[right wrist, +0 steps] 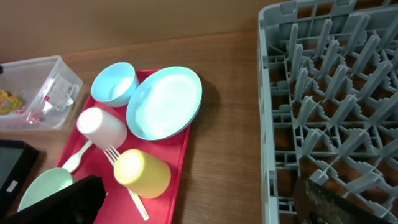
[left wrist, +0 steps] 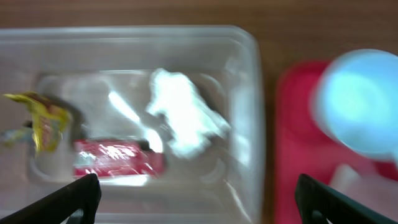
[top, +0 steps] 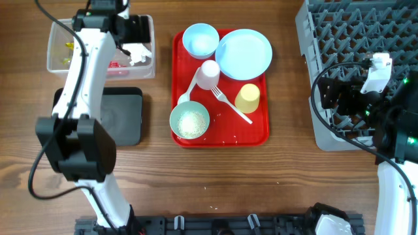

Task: Sort waste into correct bins and load items into the dishwasher rack
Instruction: 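Reach the left gripper to the green rice bowl and grasp its rim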

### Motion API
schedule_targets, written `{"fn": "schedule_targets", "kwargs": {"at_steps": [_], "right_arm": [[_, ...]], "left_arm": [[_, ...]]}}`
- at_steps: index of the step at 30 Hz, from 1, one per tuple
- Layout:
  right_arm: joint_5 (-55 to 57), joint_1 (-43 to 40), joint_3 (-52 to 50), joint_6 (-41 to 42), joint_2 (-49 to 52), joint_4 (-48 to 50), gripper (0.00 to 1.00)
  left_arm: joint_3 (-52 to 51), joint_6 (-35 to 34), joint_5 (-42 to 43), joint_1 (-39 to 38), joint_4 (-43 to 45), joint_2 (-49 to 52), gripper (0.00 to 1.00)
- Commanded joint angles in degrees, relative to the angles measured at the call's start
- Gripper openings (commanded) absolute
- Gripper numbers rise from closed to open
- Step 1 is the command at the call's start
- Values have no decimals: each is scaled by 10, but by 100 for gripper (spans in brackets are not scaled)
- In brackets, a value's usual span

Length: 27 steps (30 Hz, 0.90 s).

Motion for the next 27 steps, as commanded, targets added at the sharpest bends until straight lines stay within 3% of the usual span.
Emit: {"fn": "schedule_targets", "kwargs": {"at_steps": [1, 4, 8, 11, 17, 20, 25, 27], "right_arm": [[1, -1, 9, 6, 11, 1, 100], [1, -1, 9, 19, 26, 0, 100], [-1, -1, 9, 20, 38, -1, 100], [-1, -1, 9, 20, 38, -2, 100], [-1, -1, 9, 20, 38, 0, 100], [-1, -1, 9, 20, 38, 0, 100], [-1, -1, 9, 24, 38, -1, 100], [-1, -1, 9, 24, 38, -3, 100]], "left_arm": [[4, -1, 83, -67, -98, -56, 100], [-2, -1, 128, -124, -189, -52, 100], [-38, -6, 137, -217, -224, -52, 100], [-87, -61, 119, -286, -207, -52, 100], [-214, -166, 86, -338, -97, -52, 96], [-269, -167, 83, -350, -40, -52, 87], [-305, -167, 70, -355, -10, -52, 54], [-316, -169, 61, -355, -1, -52, 48]]}}
